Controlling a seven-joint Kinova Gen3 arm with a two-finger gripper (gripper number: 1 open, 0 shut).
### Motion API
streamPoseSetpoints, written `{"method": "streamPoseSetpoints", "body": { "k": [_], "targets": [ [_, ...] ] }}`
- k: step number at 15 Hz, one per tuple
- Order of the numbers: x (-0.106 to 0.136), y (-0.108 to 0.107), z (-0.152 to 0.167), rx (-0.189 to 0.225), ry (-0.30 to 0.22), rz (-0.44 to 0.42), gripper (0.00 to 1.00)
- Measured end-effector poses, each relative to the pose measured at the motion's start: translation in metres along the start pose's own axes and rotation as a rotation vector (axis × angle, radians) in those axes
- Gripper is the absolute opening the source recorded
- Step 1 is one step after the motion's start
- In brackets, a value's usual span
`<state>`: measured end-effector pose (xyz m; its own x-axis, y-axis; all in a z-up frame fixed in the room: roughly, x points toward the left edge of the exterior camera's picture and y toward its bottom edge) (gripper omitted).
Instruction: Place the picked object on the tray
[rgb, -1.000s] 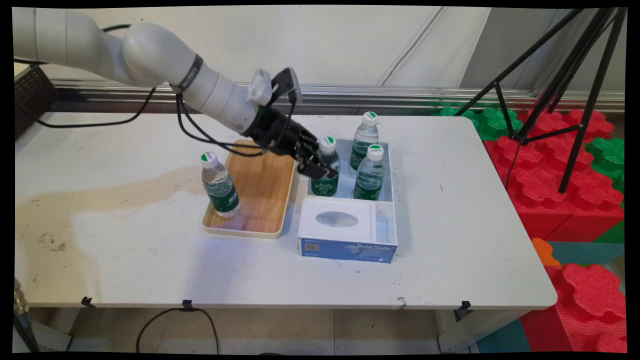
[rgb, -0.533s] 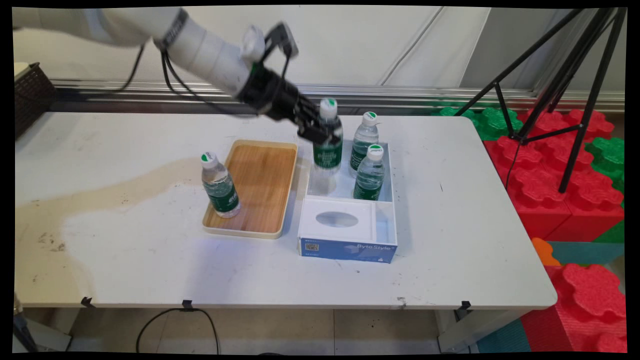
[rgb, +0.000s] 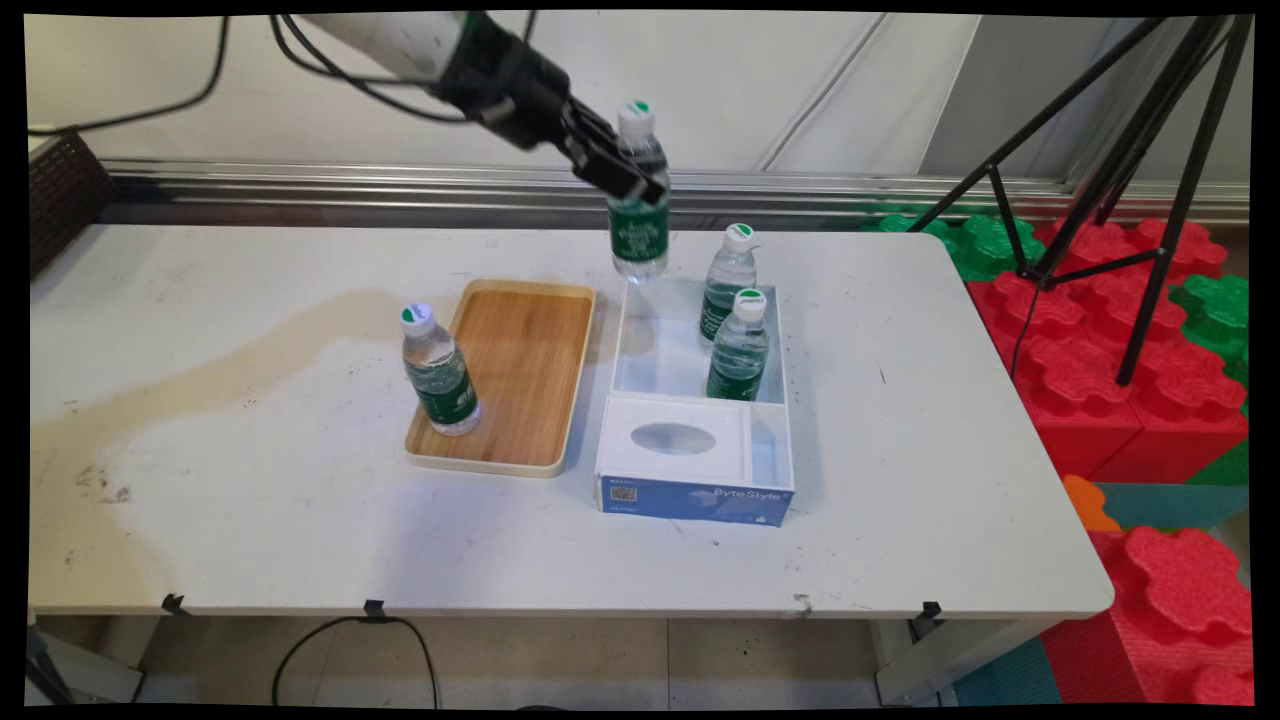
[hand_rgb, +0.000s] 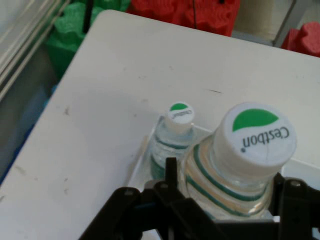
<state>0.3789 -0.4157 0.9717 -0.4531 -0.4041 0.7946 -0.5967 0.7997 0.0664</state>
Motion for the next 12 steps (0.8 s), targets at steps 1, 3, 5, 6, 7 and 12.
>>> {"method": "streamPoseSetpoints", "body": {
  "k": [1,3,5,6,7,12],
  "targets": [
    [0.002,-0.003,-0.005,0.005,-0.002,-0.002,0.00],
    [0.004,-0.013,-0.019,0.027,-0.007,-0.018,0.00],
    [0.000,-0.023,-0.027,0.045,-0.012,-0.027,0.00],
    [-0.006,-0.029,-0.027,0.051,-0.017,-0.029,0.00],
    [-0.011,-0.033,-0.027,0.053,-0.024,-0.030,0.00],
    [-0.048,-0.044,-0.020,0.046,-0.062,-0.044,0.00]
  ]
}}
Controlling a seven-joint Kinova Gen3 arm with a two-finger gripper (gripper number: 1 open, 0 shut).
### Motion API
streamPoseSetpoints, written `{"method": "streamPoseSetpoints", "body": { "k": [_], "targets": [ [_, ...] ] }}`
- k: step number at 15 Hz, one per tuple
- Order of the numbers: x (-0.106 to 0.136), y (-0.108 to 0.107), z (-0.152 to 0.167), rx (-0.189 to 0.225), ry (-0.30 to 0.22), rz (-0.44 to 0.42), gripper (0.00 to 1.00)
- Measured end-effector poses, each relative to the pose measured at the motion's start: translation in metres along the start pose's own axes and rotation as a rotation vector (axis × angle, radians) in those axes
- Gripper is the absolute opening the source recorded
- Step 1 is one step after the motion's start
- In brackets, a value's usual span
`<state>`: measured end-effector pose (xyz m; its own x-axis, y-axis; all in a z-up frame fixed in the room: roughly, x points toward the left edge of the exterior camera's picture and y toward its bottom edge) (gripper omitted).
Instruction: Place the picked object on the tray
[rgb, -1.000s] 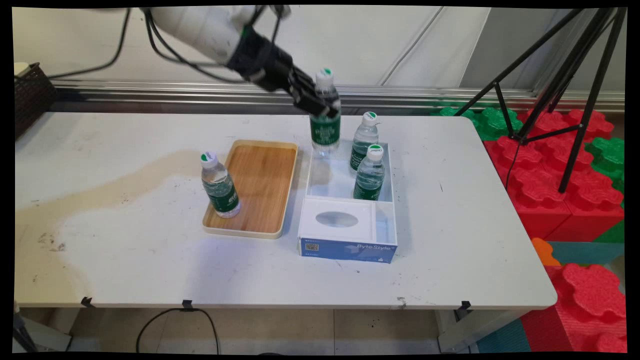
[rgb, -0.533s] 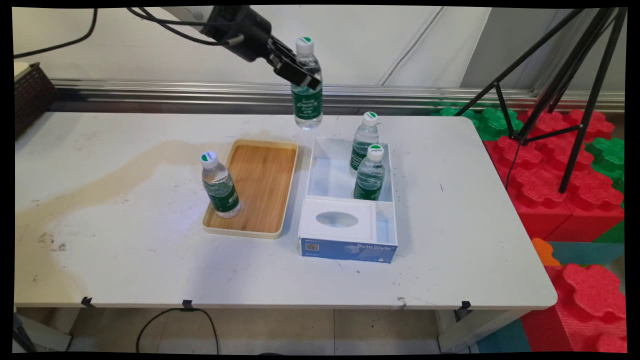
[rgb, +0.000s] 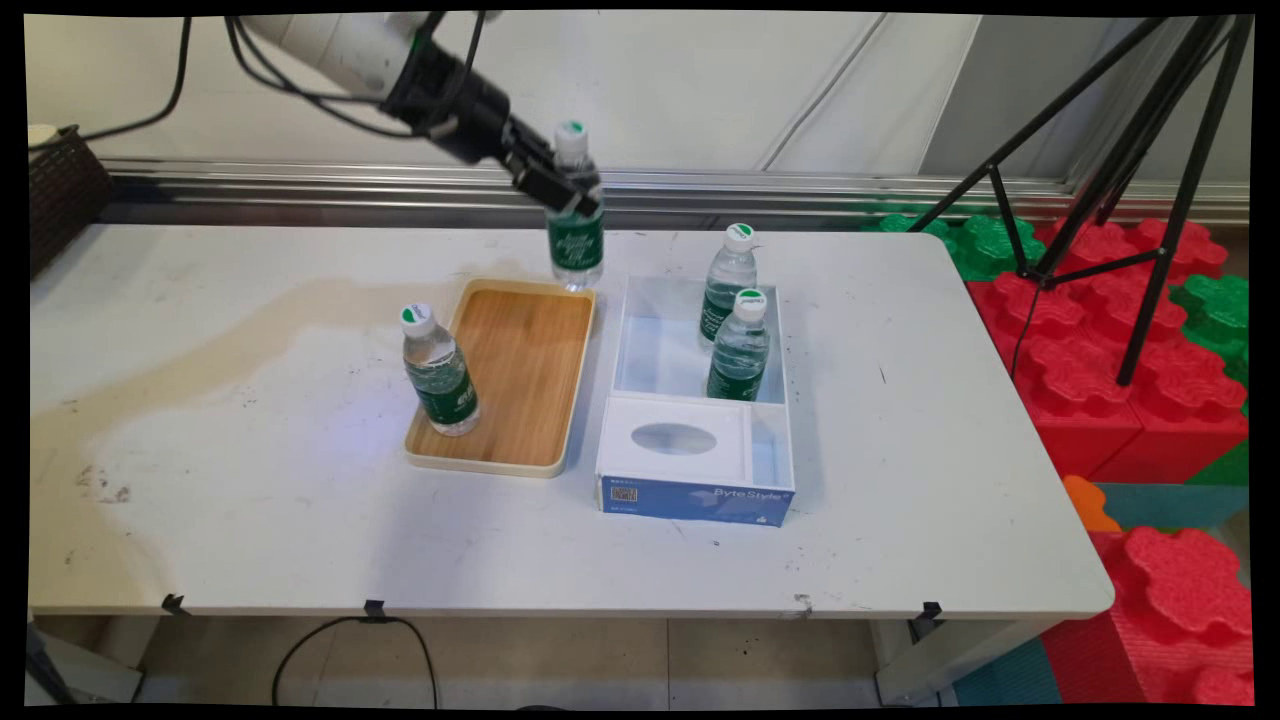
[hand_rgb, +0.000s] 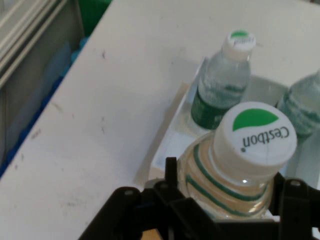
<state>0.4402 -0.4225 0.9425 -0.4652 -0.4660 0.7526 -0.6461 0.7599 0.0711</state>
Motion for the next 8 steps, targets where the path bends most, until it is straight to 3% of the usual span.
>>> {"method": "streamPoseSetpoints", "body": {
  "k": [8],
  "targets": [
    [-0.050,-0.010,0.023,-0.001,-0.035,0.017,0.00]
  ]
}}
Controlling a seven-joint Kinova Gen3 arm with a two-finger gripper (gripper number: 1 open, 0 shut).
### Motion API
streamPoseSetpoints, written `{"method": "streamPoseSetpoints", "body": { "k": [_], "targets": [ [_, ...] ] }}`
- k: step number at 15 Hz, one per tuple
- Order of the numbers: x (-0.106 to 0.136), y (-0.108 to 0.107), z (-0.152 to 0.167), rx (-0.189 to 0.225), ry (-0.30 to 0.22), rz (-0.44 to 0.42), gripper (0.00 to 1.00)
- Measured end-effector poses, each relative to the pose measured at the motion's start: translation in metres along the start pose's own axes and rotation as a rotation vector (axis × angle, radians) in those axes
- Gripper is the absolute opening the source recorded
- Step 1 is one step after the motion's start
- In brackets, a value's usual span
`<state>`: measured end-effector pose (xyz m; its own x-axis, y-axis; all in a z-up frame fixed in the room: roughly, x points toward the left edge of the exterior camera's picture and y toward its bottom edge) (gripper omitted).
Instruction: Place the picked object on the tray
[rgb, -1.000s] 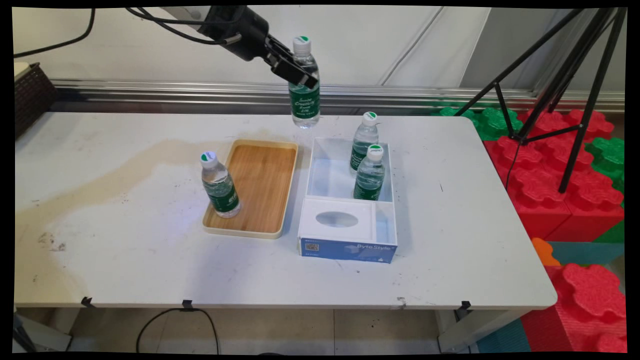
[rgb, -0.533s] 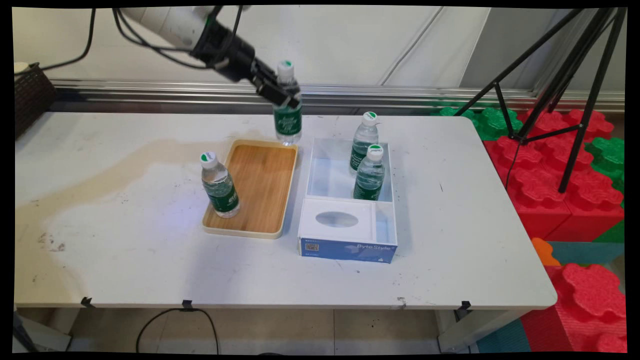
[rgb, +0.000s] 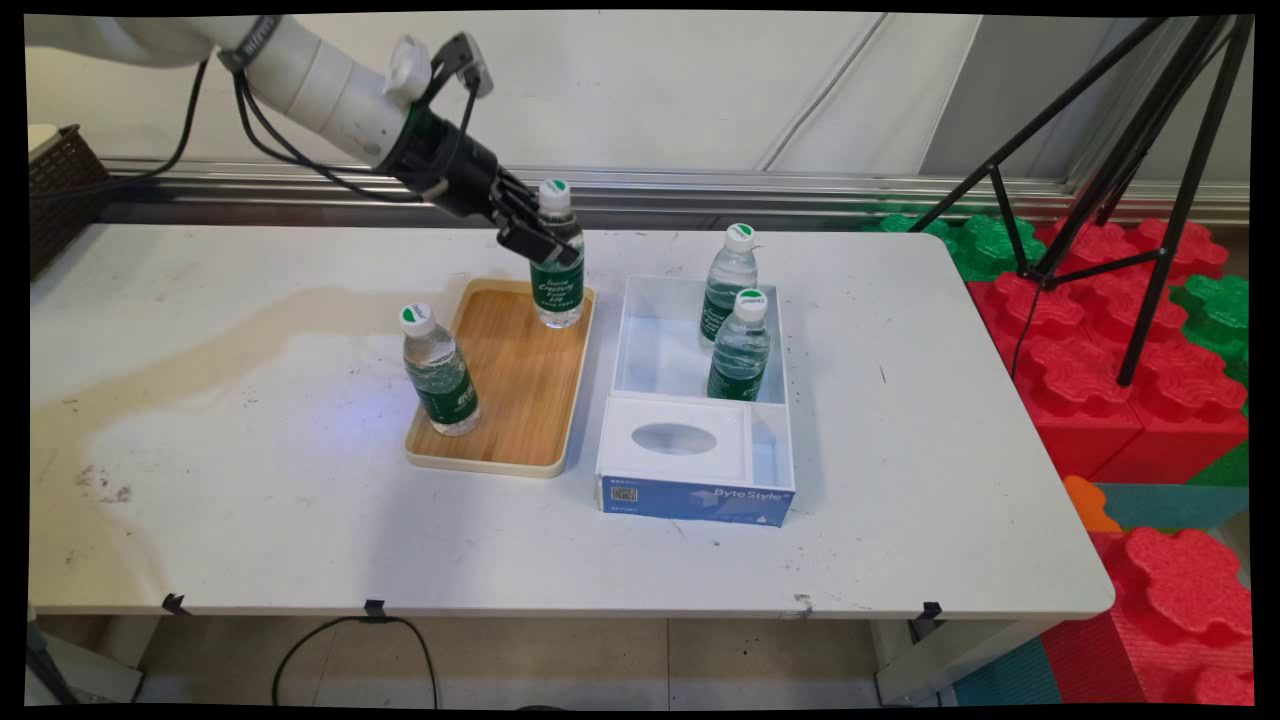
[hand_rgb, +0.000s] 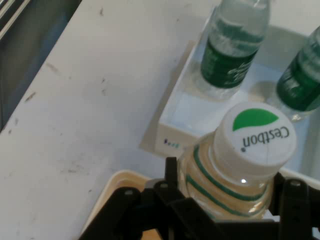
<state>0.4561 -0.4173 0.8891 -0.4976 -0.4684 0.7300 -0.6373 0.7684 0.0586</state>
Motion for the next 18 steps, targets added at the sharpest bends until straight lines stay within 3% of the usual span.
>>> {"method": "streamPoseSetpoints", "body": {
  "k": [8,15,16,18],
  "targets": [
    [-0.031,-0.014,0.020,0.040,-0.014,0.006,0.00],
    [-0.043,-0.028,0.043,0.067,0.012,0.005,0.00],
    [-0.044,-0.029,0.045,0.068,0.015,0.007,1.00],
    [-0.046,-0.031,0.046,0.070,0.019,0.011,1.00]
  ]
}}
